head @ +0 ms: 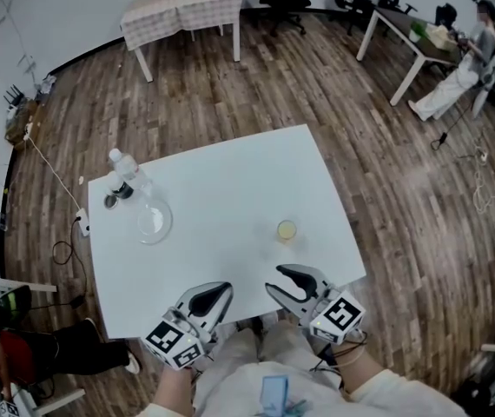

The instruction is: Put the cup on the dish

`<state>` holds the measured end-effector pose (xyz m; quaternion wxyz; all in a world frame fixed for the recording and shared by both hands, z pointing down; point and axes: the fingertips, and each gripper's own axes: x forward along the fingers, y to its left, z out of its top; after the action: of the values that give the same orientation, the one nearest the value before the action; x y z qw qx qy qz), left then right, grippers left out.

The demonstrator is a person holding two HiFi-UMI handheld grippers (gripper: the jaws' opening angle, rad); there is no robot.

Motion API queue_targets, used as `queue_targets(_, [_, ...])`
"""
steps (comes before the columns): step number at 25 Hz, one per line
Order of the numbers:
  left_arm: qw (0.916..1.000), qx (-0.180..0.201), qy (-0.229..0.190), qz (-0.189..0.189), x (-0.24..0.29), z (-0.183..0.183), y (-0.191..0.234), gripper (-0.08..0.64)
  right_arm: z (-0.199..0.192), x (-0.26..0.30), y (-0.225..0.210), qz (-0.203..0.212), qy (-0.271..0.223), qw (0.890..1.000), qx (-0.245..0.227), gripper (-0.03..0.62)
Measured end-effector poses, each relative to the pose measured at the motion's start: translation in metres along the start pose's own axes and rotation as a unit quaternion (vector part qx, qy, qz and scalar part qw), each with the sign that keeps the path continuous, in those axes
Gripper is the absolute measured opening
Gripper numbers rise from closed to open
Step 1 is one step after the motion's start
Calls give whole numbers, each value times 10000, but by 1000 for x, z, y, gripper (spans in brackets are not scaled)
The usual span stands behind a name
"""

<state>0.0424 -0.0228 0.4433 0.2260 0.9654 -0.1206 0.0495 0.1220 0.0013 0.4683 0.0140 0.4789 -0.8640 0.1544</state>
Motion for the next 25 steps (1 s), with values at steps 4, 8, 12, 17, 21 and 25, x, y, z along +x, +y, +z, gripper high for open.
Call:
queue_targets(4, [10000, -18, 63, 16, 1, -3, -2, 2, -8, -1, -17, -153, 40, 9999, -42, 214])
queue_targets(8, [9999, -39, 110, 45, 1, -5, 0, 2, -21, 1, -38, -380, 148, 9991, -124, 229])
queue_targets(12, [9998, -47, 189, 39, 3, -10, -2, 2, -38, -1, -65, -737, 342, 9966, -137, 233])
queue_targets(17, [9995, -68, 305, 33, 3, -18, -1, 2, -60, -2, -98, -1086, 582, 9923, -145, 238])
queue_targets(21, [9993, -80, 353, 19, 6, -21, 1, 2, -71, 0, -115, -1234, 727, 9896, -122, 249])
queue_targets(25, [9992, -94, 398, -25, 10, -22, 0, 2, -80, 4, -128, -1346, 762, 9879, -95, 265])
